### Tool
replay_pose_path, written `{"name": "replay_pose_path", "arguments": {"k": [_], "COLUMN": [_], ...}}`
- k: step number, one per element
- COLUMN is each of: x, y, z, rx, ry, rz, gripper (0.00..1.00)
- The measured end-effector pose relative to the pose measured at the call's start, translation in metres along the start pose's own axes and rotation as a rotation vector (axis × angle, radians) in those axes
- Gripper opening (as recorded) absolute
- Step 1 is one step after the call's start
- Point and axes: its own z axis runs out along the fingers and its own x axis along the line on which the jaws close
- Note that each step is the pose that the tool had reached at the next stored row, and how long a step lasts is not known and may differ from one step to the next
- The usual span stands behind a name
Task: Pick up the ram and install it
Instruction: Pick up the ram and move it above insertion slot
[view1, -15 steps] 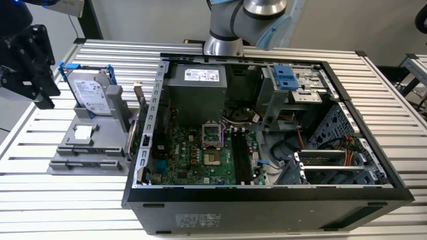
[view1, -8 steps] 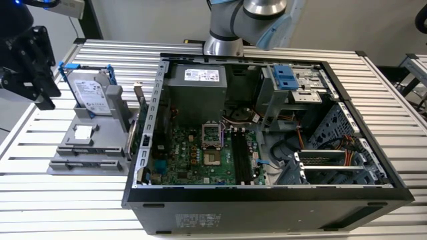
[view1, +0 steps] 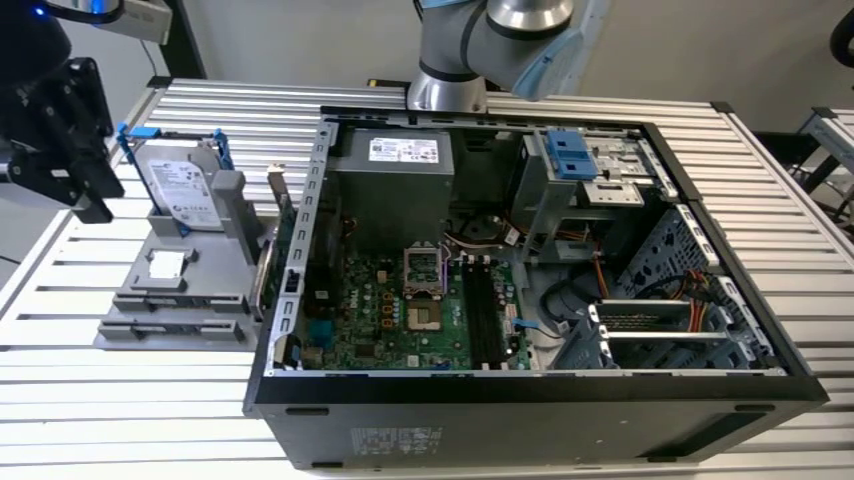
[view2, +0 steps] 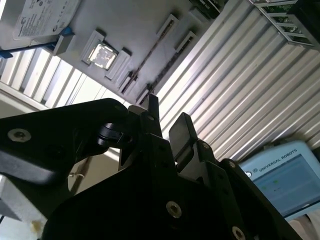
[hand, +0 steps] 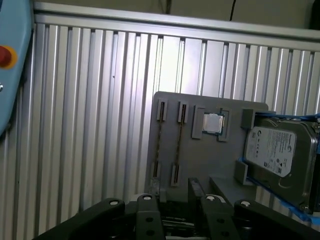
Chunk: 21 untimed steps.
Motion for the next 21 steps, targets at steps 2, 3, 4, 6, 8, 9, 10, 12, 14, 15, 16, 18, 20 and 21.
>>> {"name": "replay_pose_path", "arguments": {"k": [2, 3, 4, 6, 8, 9, 10, 12, 14, 15, 16, 18, 20, 21], "x": [0.0, 0.0, 0.0, 0.0001, 0.0001, 0.0001, 0.0001, 0.0001, 0.0002, 0.0002, 0.0002, 0.0002, 0.0002, 0.0002], "y": [0.0, 0.0, 0.0, 0.0, 0.0, 0.0, 0.0, 0.0001, 0.0001, 0.0, 0.0, 0.0001, 0.0001, 0.0], "z": [0.0011, 0.0016, 0.0021, 0.0034, 0.0047, 0.0051, 0.0056, 0.0068, 0.008, 0.0084, 0.0089, 0.01, 0.0112, 0.0118], "rx": [0.0001, 0.0, 0.0, 0.0001, 0.0001, 0.0, 0.0, 0.0001, 0.0001, 0.0, 0.0, 0.0001, 0.0, 0.0001], "ry": [-0.0003, -0.0003, -0.0003, -0.0003, -0.0004, -0.0003, -0.0003, -0.0004, -0.0004, -0.0003, -0.0003, -0.0004, -0.0004, -0.0004], "rz": [0.0, 0.0, 0.0, 0.0, 0.0, 0.0, 0.0, 0.0, 0.0, 0.0, 0.0, 0.0, 0.0, 0.0], "gripper": [1.0, 1.0, 1.0, 1.0, 1.0, 1.0, 1.0, 1.0, 1.0, 1.0, 1.0, 1.0, 1.0, 1.0]}}
